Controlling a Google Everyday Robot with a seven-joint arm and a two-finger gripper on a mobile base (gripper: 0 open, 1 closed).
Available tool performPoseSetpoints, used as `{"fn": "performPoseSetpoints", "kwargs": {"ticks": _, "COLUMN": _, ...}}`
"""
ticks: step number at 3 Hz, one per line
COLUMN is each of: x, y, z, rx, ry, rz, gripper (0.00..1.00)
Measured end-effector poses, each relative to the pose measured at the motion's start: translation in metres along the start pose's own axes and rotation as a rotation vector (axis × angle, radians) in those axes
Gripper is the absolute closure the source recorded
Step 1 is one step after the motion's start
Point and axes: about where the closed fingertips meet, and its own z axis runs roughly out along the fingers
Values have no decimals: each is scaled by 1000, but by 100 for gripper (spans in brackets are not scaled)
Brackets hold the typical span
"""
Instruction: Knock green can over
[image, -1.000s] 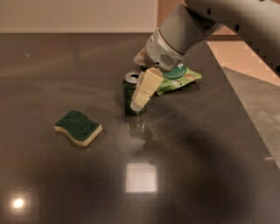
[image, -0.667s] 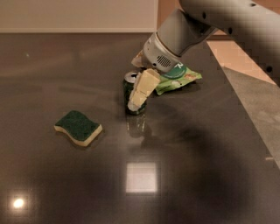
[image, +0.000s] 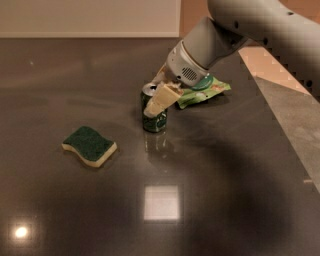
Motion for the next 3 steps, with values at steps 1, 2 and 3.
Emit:
{"fn": "performPoseSetpoints", "kwargs": {"ticks": 1, "x": 1, "y": 1, "z": -7, "rx": 8, "ry": -18, "rz": 0, "gripper": 62}}
{"fn": "performPoseSetpoints", "kwargs": {"ticks": 2, "x": -7, "y": 8, "z": -32, "rx": 24, "ry": -16, "rz": -37, "gripper": 87}}
{"fn": "performPoseSetpoints", "kwargs": {"ticks": 3, "x": -13, "y": 23, "z": -52, "rx": 17, "ry": 76, "rz": -101, "gripper": 100}}
